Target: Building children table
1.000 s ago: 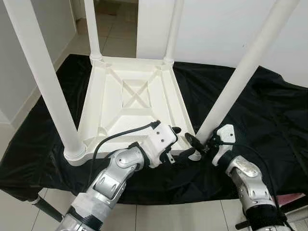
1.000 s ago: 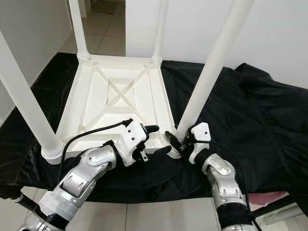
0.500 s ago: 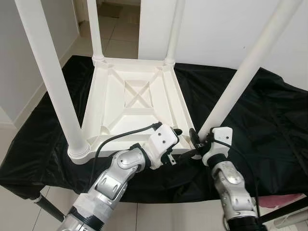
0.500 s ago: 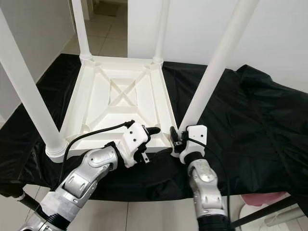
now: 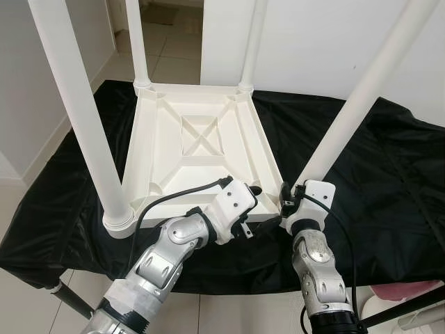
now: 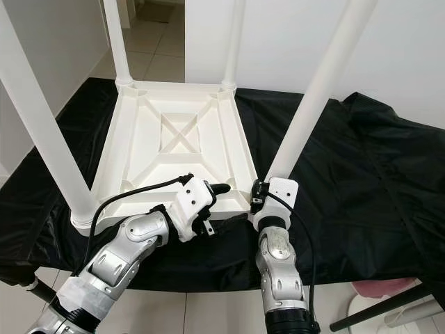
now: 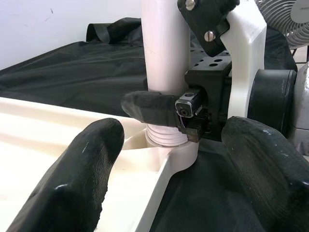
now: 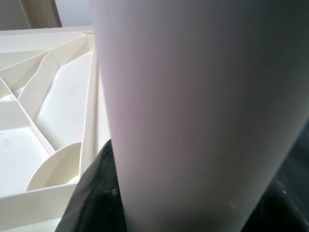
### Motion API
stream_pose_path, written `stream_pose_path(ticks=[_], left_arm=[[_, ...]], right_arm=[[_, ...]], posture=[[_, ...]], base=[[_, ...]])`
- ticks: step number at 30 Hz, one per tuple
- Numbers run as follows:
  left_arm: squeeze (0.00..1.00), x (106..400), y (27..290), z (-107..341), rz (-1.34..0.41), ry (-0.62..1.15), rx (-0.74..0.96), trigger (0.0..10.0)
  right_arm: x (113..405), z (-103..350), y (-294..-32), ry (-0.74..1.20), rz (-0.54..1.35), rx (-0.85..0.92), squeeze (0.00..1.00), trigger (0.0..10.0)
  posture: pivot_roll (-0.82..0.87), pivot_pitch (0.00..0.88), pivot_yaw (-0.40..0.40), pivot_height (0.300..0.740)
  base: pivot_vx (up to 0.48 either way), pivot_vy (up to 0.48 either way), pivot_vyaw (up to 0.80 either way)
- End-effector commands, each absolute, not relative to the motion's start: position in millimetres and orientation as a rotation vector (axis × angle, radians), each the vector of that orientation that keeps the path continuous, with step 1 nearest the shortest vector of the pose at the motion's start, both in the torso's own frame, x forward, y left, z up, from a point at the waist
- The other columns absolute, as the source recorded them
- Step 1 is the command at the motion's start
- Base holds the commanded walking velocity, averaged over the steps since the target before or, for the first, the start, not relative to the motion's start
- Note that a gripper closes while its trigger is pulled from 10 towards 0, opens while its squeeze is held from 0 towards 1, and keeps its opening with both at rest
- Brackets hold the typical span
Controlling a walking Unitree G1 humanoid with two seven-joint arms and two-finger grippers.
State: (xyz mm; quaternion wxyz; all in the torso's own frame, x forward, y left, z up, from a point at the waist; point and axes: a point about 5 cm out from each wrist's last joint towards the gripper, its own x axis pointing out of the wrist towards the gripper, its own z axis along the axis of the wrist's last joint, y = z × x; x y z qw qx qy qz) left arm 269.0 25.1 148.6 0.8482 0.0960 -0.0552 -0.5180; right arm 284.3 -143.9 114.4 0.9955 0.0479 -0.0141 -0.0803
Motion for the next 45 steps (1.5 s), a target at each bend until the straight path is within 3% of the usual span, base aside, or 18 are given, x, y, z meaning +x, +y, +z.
stream_pose_path(ticks=[1, 2, 3, 4, 5, 18, 19, 28, 37, 45], left_arm=[[0.00, 268.4, 23.8, 148.7, -1.138, -0.120, 0.218, 10.0], [0.00, 268.4, 23.8, 148.7, -1.138, -0.120, 0.218, 10.0], [0.00, 268.3, 24.1, 148.6, -1.136, -0.120, 0.219, 10.0], [0.00, 268.3, 24.1, 148.6, -1.136, -0.120, 0.219, 10.0], [0.00, 268.0, 24.4, 148.6, -1.135, -0.121, 0.219, 10.0], [0.00, 268.8, 29.6, 148.8, -1.122, -0.122, 0.224, 10.0], [0.00, 269.2, 30.9, 148.3, -1.120, -0.120, 0.227, 10.0], [0.00, 267.4, 29.9, 146.6, -1.123, -0.117, 0.228, 10.0], [0.00, 267.3, 30.4, 146.8, -1.129, -0.118, 0.230, 10.0], [0.00, 268.1, 29.0, 146.5, -1.140, -0.121, 0.242, 10.0]], right_arm=[[281.8, 102.1, -135.5, 0.040, -0.178, 0.145, 0.00, 10.0], [281.8, 102.1, -135.5, 0.040, -0.178, 0.145, 0.00, 10.0], [281.4, 103.3, -131.9, 0.028, -0.142, 0.157, 0.84, 10.0], [281.4, 103.3, -131.9, 0.028, -0.142, 0.157, 0.84, 10.0], [280.4, 105.7, -128.4, 0.003, -0.091, 0.178, 1.00, 10.0], [276.3, 117.4, -141.1, -0.100, 0.047, 0.126, 0.98, 10.0], [275.0, 118.5, -146.8, -0.115, 0.089, 0.131, 0.00, 10.0], [275.0, 125.9, -167.9, -0.151, 0.389, 0.037, 0.00, 10.0], [289.0, 121.6, -183.2, -0.100, 0.498, -0.068, 0.00, 10.0], [305.5, 117.2, -174.8, -0.078, 0.560, -0.118, 0.00, 9.9]], posture=[[-0.03, 0.000, -0.059, 0.740], [-0.03, 0.000, -0.059, 0.740], [-0.02, 0.000, -0.059, 0.740], [-0.02, 0.000, -0.059, 0.740], [-0.02, 0.000, -0.060, 0.740], [-0.01, 0.000, -0.063, 0.740], [-0.01, 0.000, -0.063, 0.740], [-0.02, 0.000, -0.066, 0.740], [-0.02, 0.000, -0.066, 0.740], [-0.02, 0.000, -0.064, 0.740]], base=[[0.000, 0.000, 0.00], [0.000, 0.000, 0.00], [0.000, 0.000, 0.00], [0.000, 0.000, 0.00], [0.000, 0.000, 0.00], [0.000, 0.000, 0.00], [0.000, 0.000, 0.00], [0.000, 0.000, 0.00], [0.000, 0.000, 0.00], [0.000, 0.000, 0.00]])
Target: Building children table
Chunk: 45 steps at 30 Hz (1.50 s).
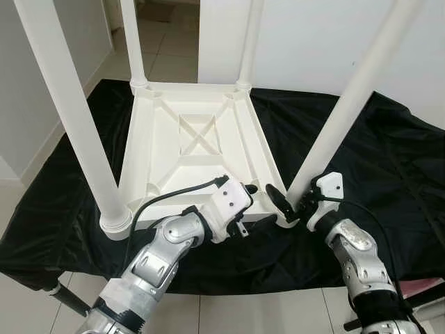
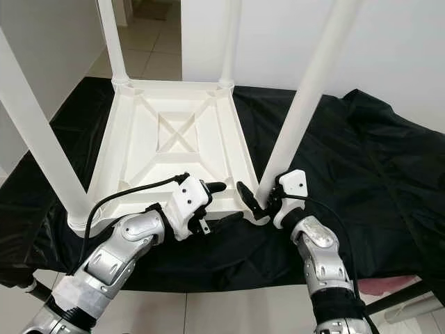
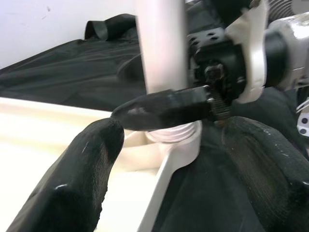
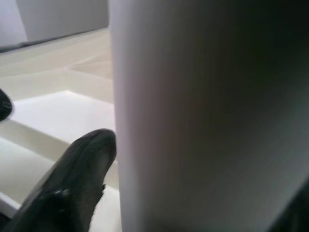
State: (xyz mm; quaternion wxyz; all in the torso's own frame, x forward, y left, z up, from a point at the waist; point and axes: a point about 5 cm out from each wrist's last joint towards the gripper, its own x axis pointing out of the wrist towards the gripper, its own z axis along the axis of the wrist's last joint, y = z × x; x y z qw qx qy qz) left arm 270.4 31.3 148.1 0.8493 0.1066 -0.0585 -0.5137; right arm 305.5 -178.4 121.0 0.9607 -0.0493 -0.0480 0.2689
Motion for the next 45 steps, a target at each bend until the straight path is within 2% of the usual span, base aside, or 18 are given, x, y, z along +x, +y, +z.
stream_pose_path(ticks=[1, 2, 12, 13, 19, 22, 25, 29, 31, 34, 37, 40, 45], left_arm=[[0.00, 268.3, 28.9, 146.6, -1.140, -0.121, 0.242, 10.0], [0.00, 268.5, 28.8, 146.7, -1.139, -0.122, 0.243, 10.0], [0.00, 268.5, 28.9, 146.5, -1.132, -0.125, 0.243, 10.0], [0.00, 268.4, 29.0, 146.2, -1.133, -0.125, 0.243, 10.0], [0.00, 268.6, 29.0, 145.7, -1.133, -0.124, 0.245, 10.0], [0.00, 268.4, 28.5, 144.7, -1.137, -0.123, 0.252, 10.0], [0.00, 267.0, 27.2, 143.7, -1.144, -0.122, 0.252, 10.0], [0.00, 266.8, 27.0, 143.5, -1.145, -0.122, 0.250, 10.0], [0.00, 266.4, 26.8, 143.3, -1.146, -0.121, 0.248, 10.0], [0.00, 265.4, 27.0, 142.7, -1.148, -0.119, 0.247, 10.0], [0.00, 265.4, 27.0, 142.6, -1.149, -0.119, 0.248, 10.0], [0.00, 265.1, 26.4, 142.3, -1.151, -0.119, 0.248, 10.0], [0.00, 265.1, 25.9, 142.7, -1.151, -0.120, 0.246, 10.0]], right_arm=[[306.2, 115.8, -173.5, -0.070, 0.580, -0.124, 0.00, 3.1], [306.7, 114.6, -172.5, -0.065, 0.595, -0.128, 0.00, 0.0], [307.5, 109.2, -173.8, -0.052, 0.647, -0.115, 0.00, 0.0], [307.2, 107.2, -174.5, -0.048, 0.644, -0.104, 0.00, 10.0], [306.6, 105.7, -174.9, -0.049, 0.607, -0.067, 0.00, 10.0], [307.3, 102.9, -175.8, -0.034, 0.550, -0.073, 0.00, 10.0], [306.5, 100.1, -176.3, -0.027, 0.412, -0.038, 0.00, 10.0], [305.1, 99.8, -174.0, -0.032, 0.374, -0.016, 0.00, 10.0], [302.8, 99.5, -169.2, -0.042, 0.327, 0.018, 0.00, 10.0], [296.2, 98.0, -155.2, -0.049, 0.158, 0.097, 0.00, 10.0], [294.2, 98.6, -152.2, -0.058, 0.103, 0.114, 0.00, 10.0], [288.6, 100.1, -141.3, -0.069, -0.069, 0.168, 0.00, 10.0], [286.2, 99.8, -135.9, -0.061, -0.098, 0.195, 0.00, 10.0]], posture=[[-0.02, 0.000, -0.067, 0.740], [-0.02, 0.000, -0.069, 0.740], [-0.01, 0.000, -0.075, 0.740], [-0.01, 0.000, -0.075, 0.740], [-0.01, 0.000, -0.074, 0.740], [-0.02, 0.000, -0.072, 0.740], [-0.02, 0.000, -0.076, 0.740], [-0.02, 0.000, -0.078, 0.740], [-0.02, 0.000, -0.078, 0.740], [-0.02, 0.000, -0.078, 0.740], [-0.02, 0.000, -0.078, 0.740], [-0.02, 0.000, -0.079, 0.740], [-0.01, 0.000, -0.084, 0.740]], base=[[0.000, 0.000, 0.00], [0.000, 0.000, 0.00], [0.000, 0.000, 0.00], [0.000, 0.000, 0.00], [0.000, 0.000, 0.00], [0.000, 0.000, 0.00], [0.000, 0.000, 0.00], [0.000, 0.000, 0.00], [0.000, 0.000, 0.00], [0.000, 0.000, 0.00], [0.000, 0.000, 0.00], [0.000, 0.000, 0.00], [0.000, 0.000, 0.00]])
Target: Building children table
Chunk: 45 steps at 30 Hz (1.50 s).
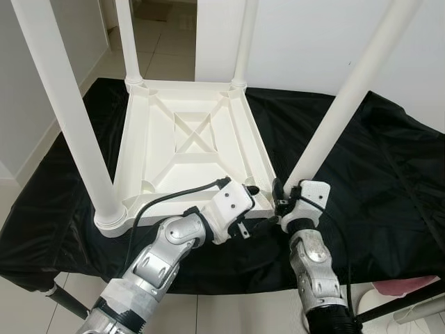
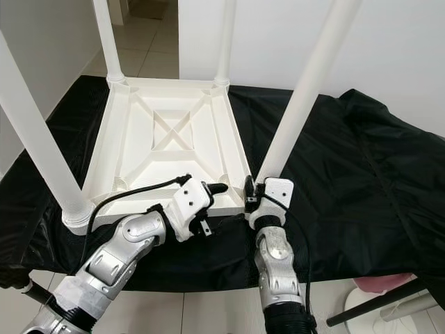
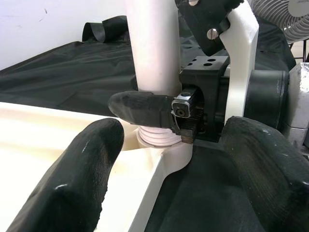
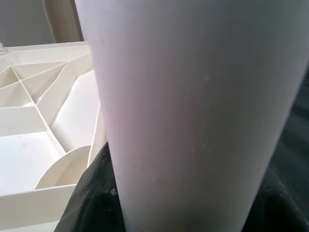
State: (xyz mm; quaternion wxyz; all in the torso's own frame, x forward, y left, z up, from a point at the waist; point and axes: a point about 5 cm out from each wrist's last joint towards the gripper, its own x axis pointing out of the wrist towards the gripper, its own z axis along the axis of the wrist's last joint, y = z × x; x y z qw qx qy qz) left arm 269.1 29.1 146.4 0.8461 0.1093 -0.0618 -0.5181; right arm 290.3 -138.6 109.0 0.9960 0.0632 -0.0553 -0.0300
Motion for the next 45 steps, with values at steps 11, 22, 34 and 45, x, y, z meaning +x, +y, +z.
stream_pose_path(ticks=[11, 22, 34, 45], left_arm=[[0.00, 263.8, 26.4, 140.7, -1.157, -0.112, 0.248, 10.0], [0.00, 263.4, 26.0, 141.5, -1.159, -0.114, 0.248, 10.0], [0.00, 265.0, 27.2, 142.0, -1.154, -0.112, 0.247, 10.0], [0.00, 268.1, 28.3, 141.4, -1.150, -0.109, 0.256, 10.0]], right_arm=[[280.9, 104.3, -135.0, -0.063, -0.107, 0.184, 0.78, 10.0], [274.4, 108.6, -152.5, -0.105, -0.013, 0.172, 1.00, 10.0], [278.6, 111.1, -179.4, -0.121, 0.217, 0.074, 0.00, 10.0], [294.3, 112.0, -169.9, -0.100, 0.469, -0.031, 0.00, 10.0]], posture=[[-0.02, 0.000, -0.084, 0.740], [-0.02, 0.000, -0.083, 0.740], [-0.02, 0.000, -0.075, 0.740], [-0.01, 0.000, -0.064, 0.740]], base=[[0.000, 0.000, 0.00], [0.000, 0.000, 0.00], [0.000, 0.000, 0.00], [0.000, 0.000, 0.00]])
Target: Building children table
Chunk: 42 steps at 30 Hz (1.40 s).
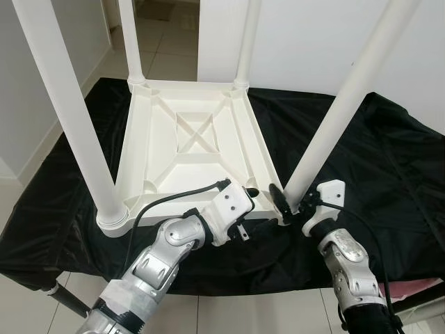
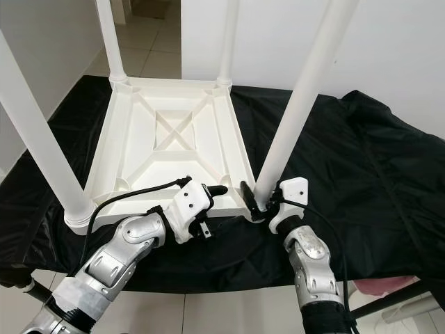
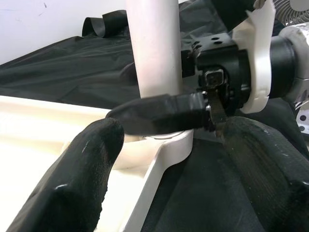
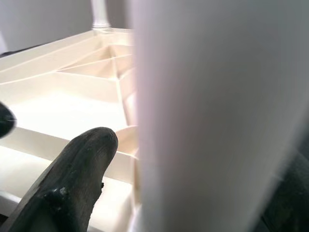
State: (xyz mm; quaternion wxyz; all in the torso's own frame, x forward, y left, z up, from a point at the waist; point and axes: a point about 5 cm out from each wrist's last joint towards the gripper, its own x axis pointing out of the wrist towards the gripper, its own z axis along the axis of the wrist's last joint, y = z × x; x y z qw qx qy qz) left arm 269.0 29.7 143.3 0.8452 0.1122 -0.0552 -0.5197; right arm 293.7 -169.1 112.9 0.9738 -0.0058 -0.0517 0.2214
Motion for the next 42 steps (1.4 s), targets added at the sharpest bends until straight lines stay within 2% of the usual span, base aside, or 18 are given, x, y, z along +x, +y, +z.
stream_pose_path(ticks=[1, 8, 15, 16, 18, 19, 28, 29, 30, 31, 36, 42], left_arm=[[0.00, 268.1, 28.3, 141.4, -1.150, -0.109, 0.256, 10.0], [0.00, 269.9, 29.9, 142.2, -1.145, -0.110, 0.261, 10.0], [0.00, 270.9, 31.5, 141.5, -1.137, -0.110, 0.269, 10.0], [0.00, 270.9, 31.5, 141.1, -1.137, -0.109, 0.270, 10.0], [0.00, 270.9, 31.5, 140.8, -1.137, -0.109, 0.270, 10.0], [0.00, 270.4, 31.0, 139.5, -1.139, -0.107, 0.274, 10.0], [0.00, 269.6, 29.9, 138.6, -1.143, -0.107, 0.273, 10.0], [0.00, 269.6, 29.7, 138.5, -1.143, -0.107, 0.273, 10.0], [0.00, 269.6, 29.7, 138.5, -1.143, -0.107, 0.273, 10.0], [0.00, 269.3, 29.5, 138.4, -1.144, -0.106, 0.272, 10.0], [0.00, 268.2, 28.6, 137.7, -1.147, -0.105, 0.269, 10.0], [0.00, 268.3, 27.9, 137.9, -1.145, -0.108, 0.266, 10.0]], right_arm=[[294.3, 112.0, -169.9, -0.100, 0.469, -0.031, 0.00, 10.0], [303.9, 110.4, -166.7, -0.088, 0.554, -0.098, 0.00, 10.0], [311.0, 110.8, -174.8, -0.078, 0.579, -0.132, 0.00, 9.8], [310.8, 110.9, -175.9, -0.079, 0.580, -0.133, 0.00, 2.2], [310.7, 111.1, -176.5, -0.081, 0.581, -0.134, 0.00, 2.2], [310.3, 111.1, -178.1, -0.083, 0.583, -0.128, 0.00, 0.0], [305.5, 107.3, -181.7, -0.083, 0.592, -0.115, 0.00, 0.0], [304.8, 107.0, -181.9, -0.082, 0.592, -0.112, 0.00, 2.8], [304.8, 107.0, -181.9, -0.082, 0.592, -0.112, 0.00, 2.8], [304.0, 107.4, -181.7, -0.082, 0.584, -0.096, 0.00, 10.0], [301.6, 107.3, -182.0, -0.080, 0.515, -0.080, 0.00, 10.0], [300.8, 104.1, -184.1, -0.057, 0.325, -0.001, 0.00, 10.0]], posture=[[-0.01, 0.000, -0.064, 0.740], [-0.01, 0.000, -0.062, 0.740], [-0.01, 0.000, -0.068, 0.740], [-0.01, 0.000, -0.069, 0.740], [-0.01, 0.000, -0.068, 0.740], [-0.01, 0.000, -0.067, 0.740], [-0.02, 0.000, -0.068, 0.740], [-0.02, 0.000, -0.068, 0.740], [-0.02, 0.000, -0.068, 0.740], [-0.02, 0.000, -0.068, 0.740], [-0.02, 0.000, -0.068, 0.740], [-0.03, 0.000, -0.071, 0.740]], base=[[0.000, 0.000, 0.00], [0.000, 0.000, 0.00], [0.000, 0.000, 0.00], [0.000, 0.000, 0.00], [0.000, 0.000, 0.00], [0.000, 0.000, 0.00], [0.000, 0.000, 0.00], [0.000, 0.000, 0.00], [0.000, 0.000, 0.00], [0.000, 0.000, 0.00], [0.000, 0.000, 0.00], [0.000, 0.000, 0.00]])
